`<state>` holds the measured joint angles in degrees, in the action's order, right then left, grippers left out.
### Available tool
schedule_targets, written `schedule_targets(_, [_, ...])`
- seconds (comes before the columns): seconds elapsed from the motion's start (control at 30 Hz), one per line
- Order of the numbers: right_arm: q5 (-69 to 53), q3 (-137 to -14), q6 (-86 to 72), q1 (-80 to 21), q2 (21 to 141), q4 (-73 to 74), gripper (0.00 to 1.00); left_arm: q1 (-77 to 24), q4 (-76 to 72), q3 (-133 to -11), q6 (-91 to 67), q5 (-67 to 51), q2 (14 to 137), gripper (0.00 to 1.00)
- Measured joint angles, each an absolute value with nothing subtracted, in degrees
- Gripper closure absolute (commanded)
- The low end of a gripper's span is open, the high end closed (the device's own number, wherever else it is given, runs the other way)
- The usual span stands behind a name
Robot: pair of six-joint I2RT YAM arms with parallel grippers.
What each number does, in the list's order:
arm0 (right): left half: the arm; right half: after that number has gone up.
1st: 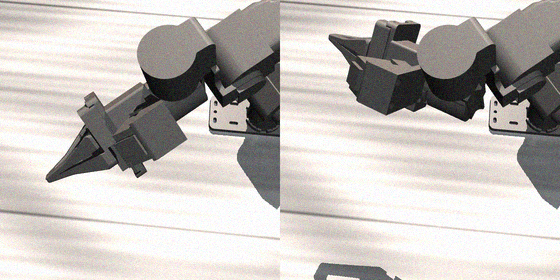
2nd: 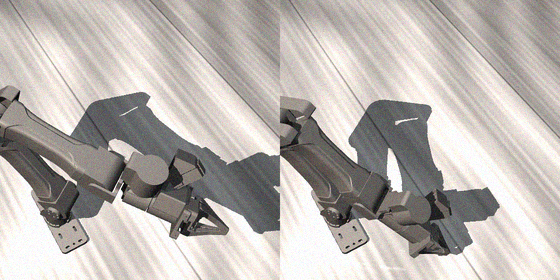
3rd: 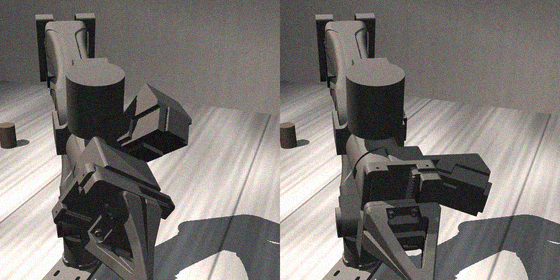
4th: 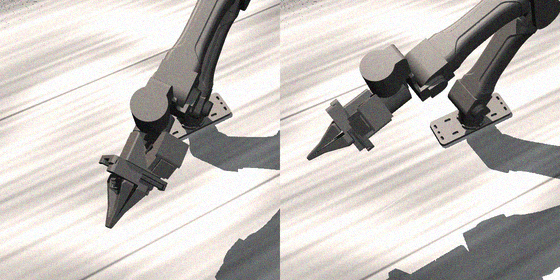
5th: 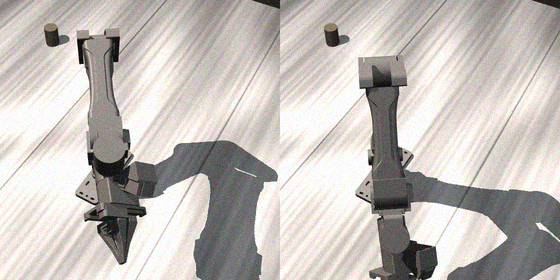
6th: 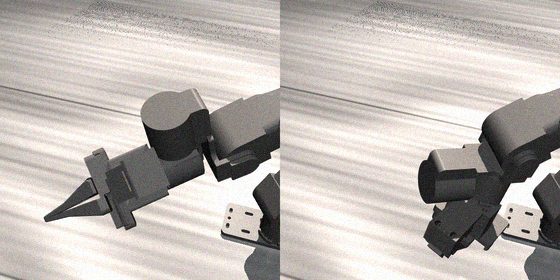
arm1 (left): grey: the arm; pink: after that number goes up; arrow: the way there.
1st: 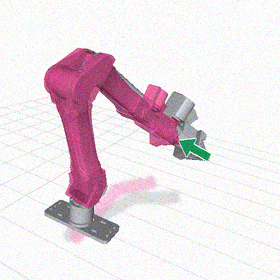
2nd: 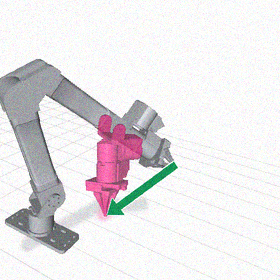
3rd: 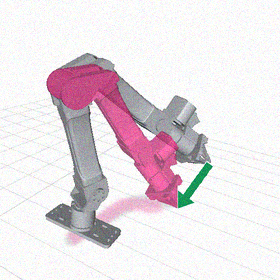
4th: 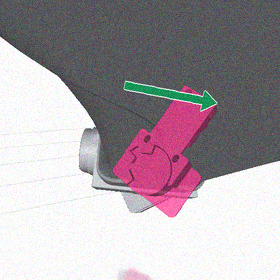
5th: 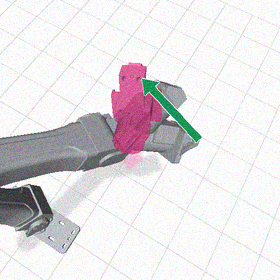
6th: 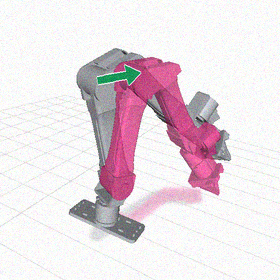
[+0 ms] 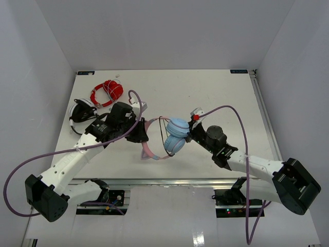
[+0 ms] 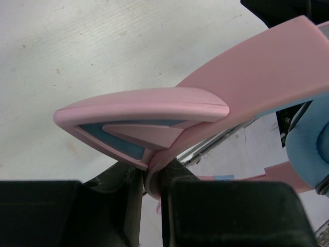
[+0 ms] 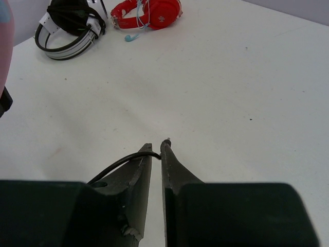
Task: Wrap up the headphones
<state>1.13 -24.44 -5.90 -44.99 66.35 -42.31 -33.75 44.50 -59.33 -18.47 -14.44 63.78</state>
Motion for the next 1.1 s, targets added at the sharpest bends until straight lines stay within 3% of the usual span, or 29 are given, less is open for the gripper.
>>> schedule_targets(0.43, [3.2, -24.6, -7.9, -44.5, 69.0, -46.2, 0.77, -34.1, 44.6, -57.5, -16.8, -17.8, 64.5, 1.0])
schedule_targets(0.53, [3.3, -24.7, -8.0, -44.3, 69.0, -46.8, 0.87, -34.1, 44.5, -57.5, -16.4, -18.0, 64.5, 1.0])
schedule_targets(0.6, [3.0, -24.8, -8.2, -44.2, 69.0, -47.2, 0.89, -34.2, 44.5, -57.4, -16.3, -18.0, 64.5, 1.0])
schedule_targets(0.73, [2.8, -24.8, -8.5, -44.2, 67.9, -46.9, 0.77, -34.2, 44.5, -57.1, -16.3, -17.5, 64.6, 1.0])
schedule_targets(0.93, [4.5, -25.2, -14.9, -42.2, 64.6, -38.8, 0.69, -34.2, 44.6, -56.9, -16.5, -15.0, 66.3, 1.0])
schedule_targets(1.1, [2.7, -24.8, -21.8, -40.6, 61.9, -30.3, 0.51, -34.2, 46.5, -58.7, -17.2, -10.2, 67.9, 1.0])
